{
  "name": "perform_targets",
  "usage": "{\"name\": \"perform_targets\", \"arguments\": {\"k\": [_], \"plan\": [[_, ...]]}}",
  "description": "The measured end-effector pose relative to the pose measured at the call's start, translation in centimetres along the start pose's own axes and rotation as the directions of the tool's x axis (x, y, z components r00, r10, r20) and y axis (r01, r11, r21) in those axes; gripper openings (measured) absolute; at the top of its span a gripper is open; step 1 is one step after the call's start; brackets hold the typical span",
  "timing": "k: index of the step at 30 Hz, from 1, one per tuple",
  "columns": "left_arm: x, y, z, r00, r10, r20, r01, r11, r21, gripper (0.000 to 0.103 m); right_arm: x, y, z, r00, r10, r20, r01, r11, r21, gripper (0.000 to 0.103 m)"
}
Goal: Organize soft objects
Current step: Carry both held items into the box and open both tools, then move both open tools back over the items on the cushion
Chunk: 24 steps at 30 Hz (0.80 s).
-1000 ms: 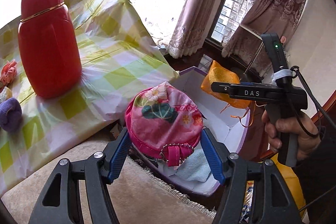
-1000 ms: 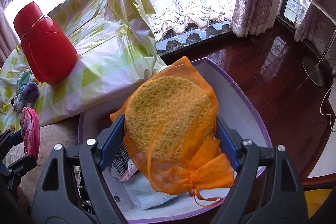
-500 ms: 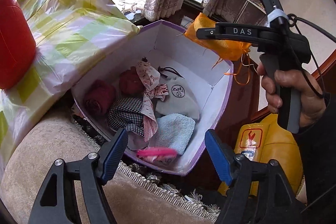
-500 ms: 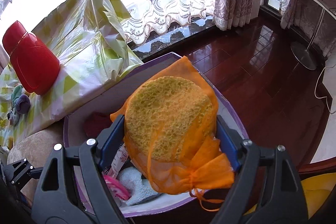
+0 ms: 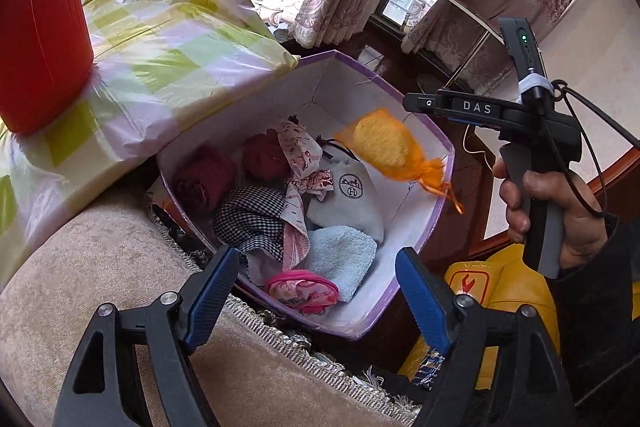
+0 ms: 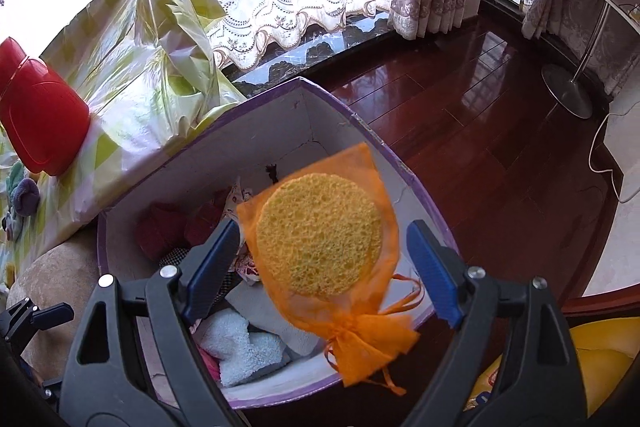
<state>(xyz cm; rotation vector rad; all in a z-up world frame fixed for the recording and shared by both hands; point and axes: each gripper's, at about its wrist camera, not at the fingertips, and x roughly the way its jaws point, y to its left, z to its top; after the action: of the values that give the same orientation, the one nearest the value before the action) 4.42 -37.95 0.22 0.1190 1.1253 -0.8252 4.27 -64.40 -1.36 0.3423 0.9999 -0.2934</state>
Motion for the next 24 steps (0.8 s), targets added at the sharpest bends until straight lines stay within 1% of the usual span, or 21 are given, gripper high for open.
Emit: {"name": "perform_targets", "arguments": {"k": [8, 14, 19, 24], "plan": [[-0.6, 0.6, -0.1, 1.000, -0.004, 0.016, 0.005, 1.000, -0.026, 0.082, -0.2, 0.0, -0.1, 1.000, -0.010, -0.005, 0.010, 1.000, 0.008, 0.089], [-1.2, 1.5, -0.2, 0.999, 0.000, 0.041, 0.003, 0.998, -0.067, 0.082, -0.3, 0.9, -0.1, 1.000, 0.013, -0.010, -0.013, 1.000, 0.003, 0.089], [-2.7, 3.0, -0.5, 0.995, 0.039, 0.091, -0.029, 0.994, -0.107, 0.082, -0.3, 3.1, -0.2, 0.998, 0.055, -0.021, -0.056, 0.998, -0.029, 0.089], [-4.7, 5.8, -1.4, 0.987, 0.086, 0.134, -0.061, 0.982, -0.179, 0.082, -0.4, 6.6, -0.6, 0.994, 0.102, -0.040, -0.105, 0.991, -0.088, 0.089]]}}
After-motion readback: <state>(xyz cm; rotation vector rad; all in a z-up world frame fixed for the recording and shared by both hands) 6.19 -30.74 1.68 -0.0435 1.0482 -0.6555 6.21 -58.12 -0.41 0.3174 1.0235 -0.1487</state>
